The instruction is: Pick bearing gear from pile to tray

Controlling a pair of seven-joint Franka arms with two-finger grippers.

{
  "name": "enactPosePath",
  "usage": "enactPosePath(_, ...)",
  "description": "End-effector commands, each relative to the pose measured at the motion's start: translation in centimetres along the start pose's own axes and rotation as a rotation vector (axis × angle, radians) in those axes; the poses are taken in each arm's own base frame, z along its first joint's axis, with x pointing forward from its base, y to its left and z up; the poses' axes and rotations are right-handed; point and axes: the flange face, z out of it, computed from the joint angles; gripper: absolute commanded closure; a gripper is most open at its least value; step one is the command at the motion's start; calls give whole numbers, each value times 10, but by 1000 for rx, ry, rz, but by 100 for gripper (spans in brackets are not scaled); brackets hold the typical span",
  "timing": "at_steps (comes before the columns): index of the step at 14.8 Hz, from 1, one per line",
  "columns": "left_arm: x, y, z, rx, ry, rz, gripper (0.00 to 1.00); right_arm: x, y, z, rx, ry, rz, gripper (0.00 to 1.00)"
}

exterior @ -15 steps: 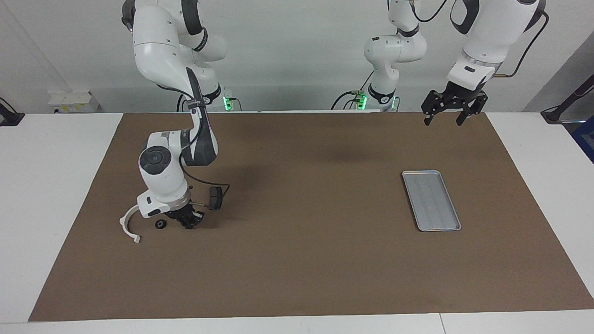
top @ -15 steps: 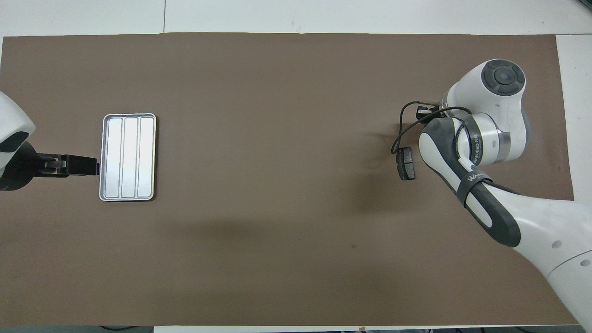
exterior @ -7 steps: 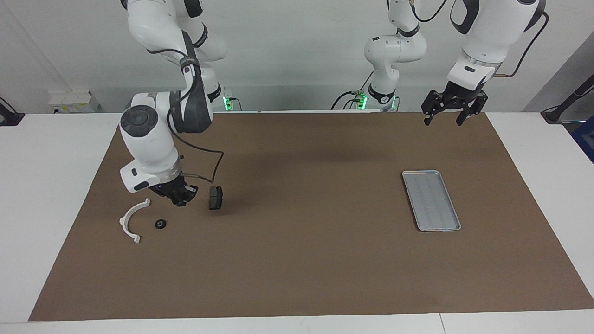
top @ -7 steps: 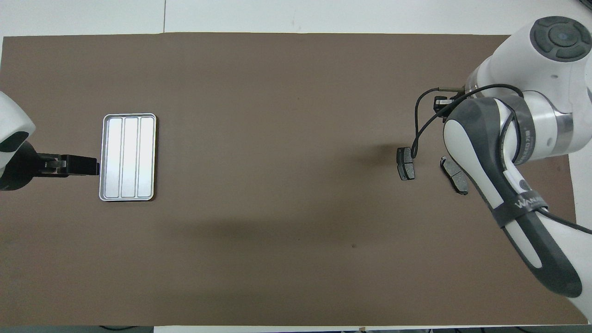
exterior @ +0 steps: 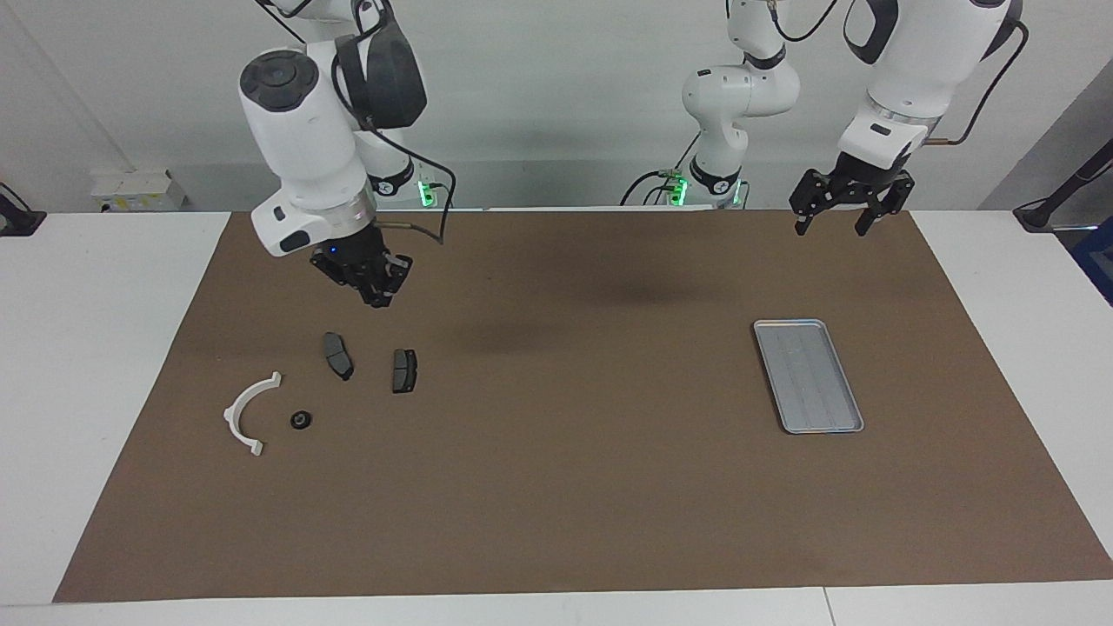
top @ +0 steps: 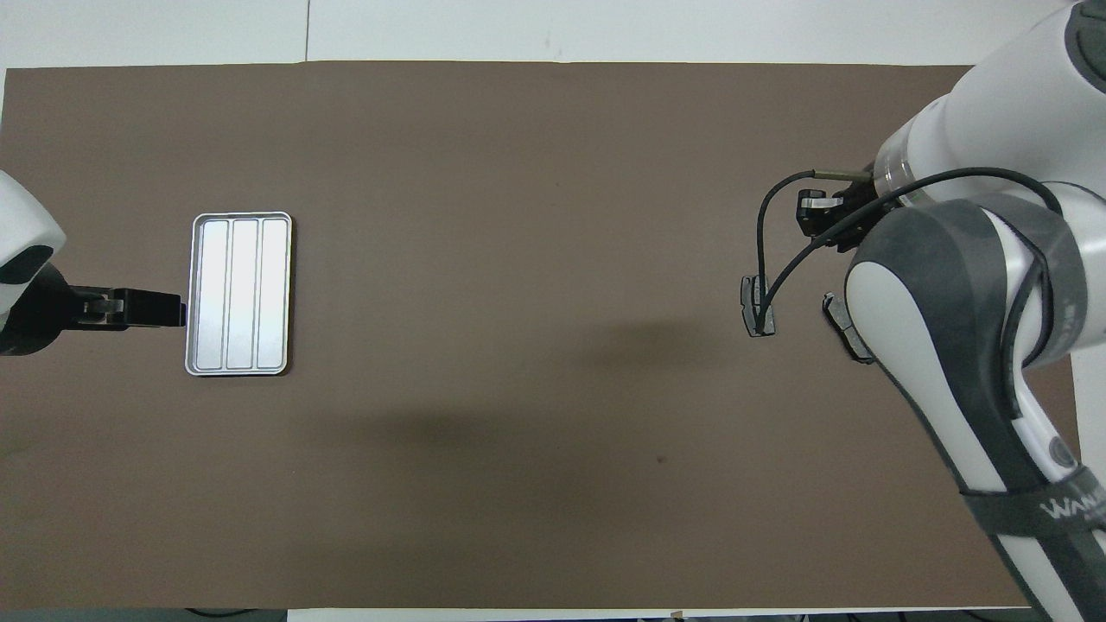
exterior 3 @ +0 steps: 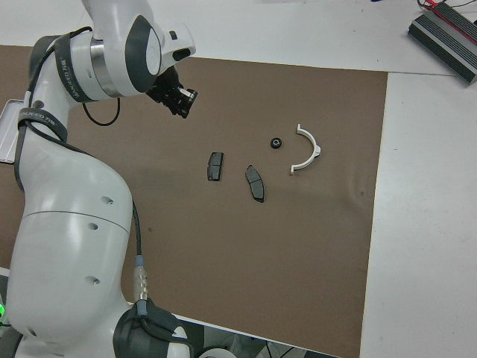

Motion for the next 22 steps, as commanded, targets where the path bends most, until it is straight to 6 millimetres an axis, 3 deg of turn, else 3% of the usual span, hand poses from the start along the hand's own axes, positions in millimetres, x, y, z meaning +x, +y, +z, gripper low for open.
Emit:
enactPosePath(1, -4, 2, -5, 10, 21, -3, 0, -41, -54, 0, 17, -4, 137, 100)
enactPosePath(4, -5, 1, -4, 10, 21, -1, 0, -85, -108, 9, 32, -4, 245, 100)
enactPosePath(6, -6, 1, -2, 10, 16, -3, 0, -114, -142, 28, 43, 1, 283, 100)
enactPosePath(9, -6, 1, -2, 10, 9, -1, 0, -153, -188, 77, 55, -3, 315, 100)
enactPosePath(12, -6, 1, 1, 10, 13, 3, 0, -175, -216, 124, 64, -5, 323, 100)
enactPosePath(17, -9, -6, 10, 13, 22, 16, 0, -184, -217, 184, 49, 5, 316, 100)
enactPosePath(22, -9, -6, 23, 13, 33, 15, 0, -205, -243, 258, -37, 82, 281, 100)
